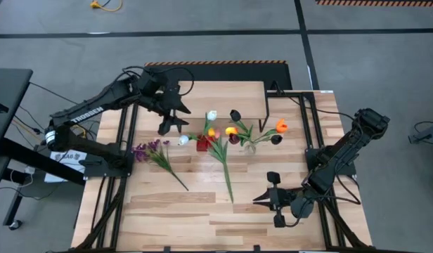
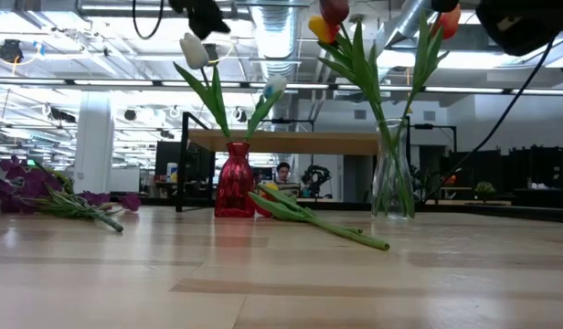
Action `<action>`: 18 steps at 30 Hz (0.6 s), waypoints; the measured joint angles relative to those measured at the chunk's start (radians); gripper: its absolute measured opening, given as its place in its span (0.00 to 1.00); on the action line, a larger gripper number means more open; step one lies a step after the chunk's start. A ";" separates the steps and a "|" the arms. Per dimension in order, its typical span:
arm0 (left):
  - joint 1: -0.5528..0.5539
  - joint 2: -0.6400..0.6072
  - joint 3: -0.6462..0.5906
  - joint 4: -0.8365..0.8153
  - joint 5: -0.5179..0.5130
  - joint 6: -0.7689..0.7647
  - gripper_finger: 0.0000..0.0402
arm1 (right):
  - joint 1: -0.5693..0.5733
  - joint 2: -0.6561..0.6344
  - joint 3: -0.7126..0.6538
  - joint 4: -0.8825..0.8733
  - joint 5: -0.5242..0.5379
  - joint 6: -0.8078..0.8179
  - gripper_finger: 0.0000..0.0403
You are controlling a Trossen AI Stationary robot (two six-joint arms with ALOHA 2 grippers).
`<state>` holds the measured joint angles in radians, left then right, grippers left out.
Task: Pick and place flowers into a vace then onto a shelf
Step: Put the red flower into the transparent vase
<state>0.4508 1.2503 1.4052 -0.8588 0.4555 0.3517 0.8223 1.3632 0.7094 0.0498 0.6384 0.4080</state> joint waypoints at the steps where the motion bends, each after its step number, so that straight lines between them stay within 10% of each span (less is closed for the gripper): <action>1: -0.006 -0.005 0.022 -0.022 0.004 -0.011 0.50 | -0.001 0.000 0.000 0.000 0.014 0.011 0.08; 18: -0.325 -0.349 0.051 0.038 -0.165 -0.371 0.50 | -0.120 0.369 0.344 -0.028 0.125 0.042 0.08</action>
<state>0.1261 0.9010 1.4561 -0.8208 0.2909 -0.0189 0.7022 1.7318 1.0537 0.0221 0.7632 0.4504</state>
